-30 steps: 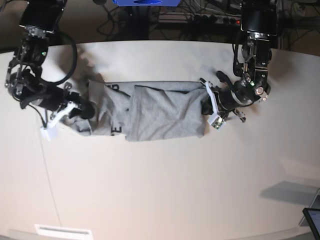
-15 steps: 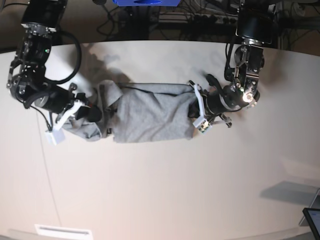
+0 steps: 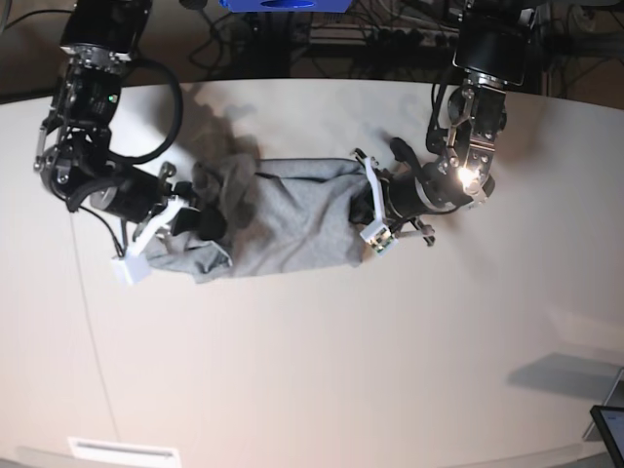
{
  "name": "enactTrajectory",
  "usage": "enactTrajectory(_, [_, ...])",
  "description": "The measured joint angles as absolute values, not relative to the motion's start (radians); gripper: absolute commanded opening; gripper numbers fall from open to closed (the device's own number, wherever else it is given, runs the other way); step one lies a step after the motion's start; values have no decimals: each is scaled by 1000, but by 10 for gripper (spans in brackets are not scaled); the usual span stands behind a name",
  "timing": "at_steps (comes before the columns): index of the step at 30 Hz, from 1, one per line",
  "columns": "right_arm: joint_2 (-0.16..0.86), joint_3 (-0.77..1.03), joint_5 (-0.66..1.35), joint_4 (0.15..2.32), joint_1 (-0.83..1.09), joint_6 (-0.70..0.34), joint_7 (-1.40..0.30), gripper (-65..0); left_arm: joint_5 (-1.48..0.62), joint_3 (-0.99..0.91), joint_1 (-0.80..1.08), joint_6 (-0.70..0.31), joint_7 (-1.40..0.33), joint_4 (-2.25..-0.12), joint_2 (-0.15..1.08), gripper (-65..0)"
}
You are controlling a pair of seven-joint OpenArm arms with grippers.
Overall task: Fold the T-shirt properly
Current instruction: 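Grasp both ends of the bundle and push them toward each other, then release the left gripper and press the bundle's end inward with the right gripper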
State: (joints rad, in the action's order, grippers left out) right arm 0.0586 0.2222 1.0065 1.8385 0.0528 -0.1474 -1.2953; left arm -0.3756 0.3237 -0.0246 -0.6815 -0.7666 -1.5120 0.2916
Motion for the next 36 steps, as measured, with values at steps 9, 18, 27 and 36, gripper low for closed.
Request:
enactTrajectory(9, [47,123,1002,1839,29,-147,-1261,-650,-379,324,-20,-682,-788,-1518,272,-650])
enactTrajectory(18, [52,55,1001,1762,27,-147,-1220,-647,-398,330,-19,-687,-791,-1522,294,-650])
enactTrajectory(27, [32,55,1007,1757,25,-147,-1204,-353,-393,329,6,-701,-839,-1587,352,-650])
enactTrajectory(36, [-35,56,1012,1757,28,-147,-1215,-309,-394,328,6,-701,-835,-1589,371,-650])
